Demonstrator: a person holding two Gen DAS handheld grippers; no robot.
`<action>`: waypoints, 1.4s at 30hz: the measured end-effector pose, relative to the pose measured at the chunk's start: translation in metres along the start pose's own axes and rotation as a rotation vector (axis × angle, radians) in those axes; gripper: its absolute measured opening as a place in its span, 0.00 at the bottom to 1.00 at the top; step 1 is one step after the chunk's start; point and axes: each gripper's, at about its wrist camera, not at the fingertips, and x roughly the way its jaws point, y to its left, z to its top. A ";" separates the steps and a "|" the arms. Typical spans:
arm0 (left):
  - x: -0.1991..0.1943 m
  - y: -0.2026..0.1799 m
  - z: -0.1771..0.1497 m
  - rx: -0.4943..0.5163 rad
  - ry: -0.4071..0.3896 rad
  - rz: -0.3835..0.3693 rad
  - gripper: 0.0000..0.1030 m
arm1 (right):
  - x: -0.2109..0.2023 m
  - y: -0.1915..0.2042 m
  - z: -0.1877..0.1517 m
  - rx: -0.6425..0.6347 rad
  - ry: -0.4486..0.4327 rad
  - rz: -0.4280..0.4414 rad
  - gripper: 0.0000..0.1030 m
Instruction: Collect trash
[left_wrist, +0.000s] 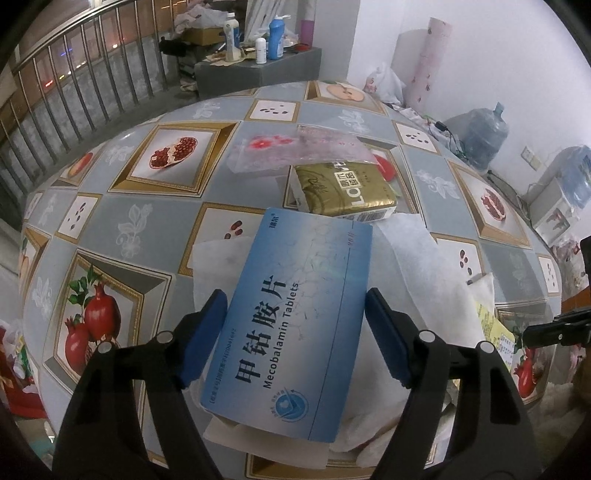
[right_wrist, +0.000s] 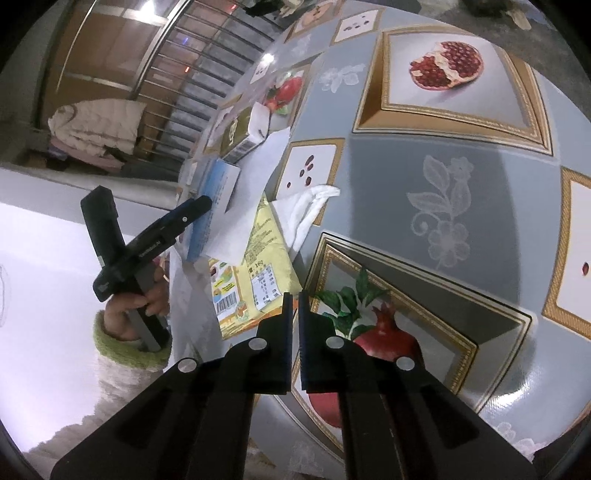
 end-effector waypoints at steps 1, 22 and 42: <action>-0.001 0.000 0.000 0.000 0.002 0.001 0.70 | 0.001 -0.002 0.000 0.020 0.014 0.019 0.03; 0.000 0.000 0.001 0.002 0.001 0.001 0.70 | 0.031 0.040 0.007 -0.227 -0.020 -0.227 0.17; -0.029 0.001 -0.009 -0.022 -0.041 0.035 0.69 | -0.001 0.031 -0.001 -0.205 -0.043 -0.165 0.05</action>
